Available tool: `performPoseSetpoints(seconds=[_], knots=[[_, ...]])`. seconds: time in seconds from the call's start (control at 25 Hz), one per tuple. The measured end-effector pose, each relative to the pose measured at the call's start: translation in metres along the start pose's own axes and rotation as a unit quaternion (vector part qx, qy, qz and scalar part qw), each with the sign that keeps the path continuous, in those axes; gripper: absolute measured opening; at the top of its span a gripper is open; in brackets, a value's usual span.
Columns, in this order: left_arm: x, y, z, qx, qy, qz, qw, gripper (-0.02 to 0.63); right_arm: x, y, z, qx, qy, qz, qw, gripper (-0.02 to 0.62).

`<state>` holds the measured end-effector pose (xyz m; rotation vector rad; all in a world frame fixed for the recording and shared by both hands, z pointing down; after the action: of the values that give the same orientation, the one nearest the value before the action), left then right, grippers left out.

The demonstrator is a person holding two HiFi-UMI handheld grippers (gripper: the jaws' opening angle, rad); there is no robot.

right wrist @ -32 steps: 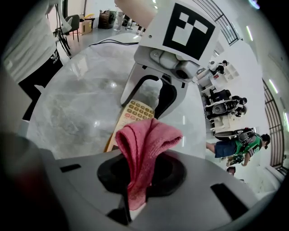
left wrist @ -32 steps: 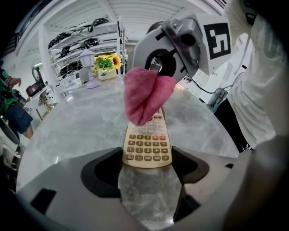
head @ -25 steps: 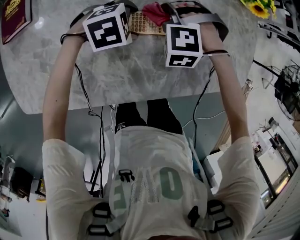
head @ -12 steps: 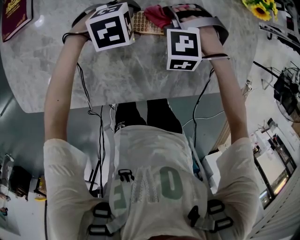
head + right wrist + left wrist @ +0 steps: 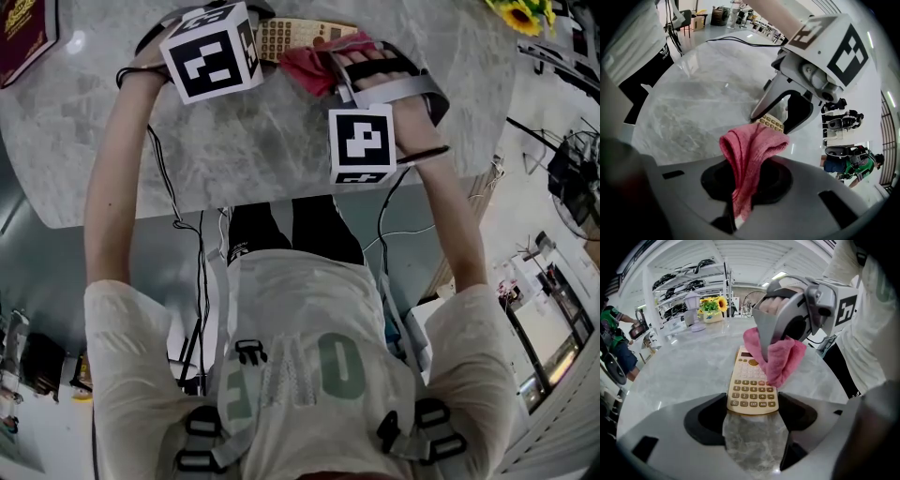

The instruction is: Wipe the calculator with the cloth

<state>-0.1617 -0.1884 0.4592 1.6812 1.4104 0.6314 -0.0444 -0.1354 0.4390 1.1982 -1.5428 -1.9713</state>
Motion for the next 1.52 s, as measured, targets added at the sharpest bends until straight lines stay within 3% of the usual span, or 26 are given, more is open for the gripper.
performPoseSetpoints(seconds=[0.6, 0.84, 1.0, 1.24, 1.52], knots=[[0.0, 0.0, 0.001, -0.003, 0.001, 0.001, 1.0, 0.356, -0.016, -0.004, 0.004, 0.019, 0.019, 0.0, 1.0, 0.052], [0.0, 0.001, 0.0, -0.002, 0.0, 0.0, 1.0, 0.356, 0.018, -0.014, -0.01, 0.023, 0.021, -0.017, 0.999, 0.052], [0.0, 0.0, 0.001, 0.001, -0.001, 0.001, 1.0, 0.356, 0.048, -0.01, -0.015, 0.008, -0.014, -0.031, 0.999, 0.052], [-0.001, 0.0, 0.001, 0.004, 0.002, 0.0, 1.0, 0.356, 0.067, 0.013, 0.0, 0.01, -0.082, -0.014, 0.997, 0.052], [-0.001, 0.0, 0.0, 0.013, 0.001, -0.001, 0.9999, 0.356, 0.074, 0.029, 0.011, 0.006, -0.101, -0.003, 0.995, 0.052]])
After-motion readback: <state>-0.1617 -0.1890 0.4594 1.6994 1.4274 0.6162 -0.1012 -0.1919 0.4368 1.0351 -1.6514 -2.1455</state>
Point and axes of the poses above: the fingertips, and each gripper's own axes: y forward along the fingers, x to its right, z out of its top, the point moved 10 cm from there along -y, backward along the fingers, and after that the axes turned 4 degrees about -y, right-handed, at the moved point
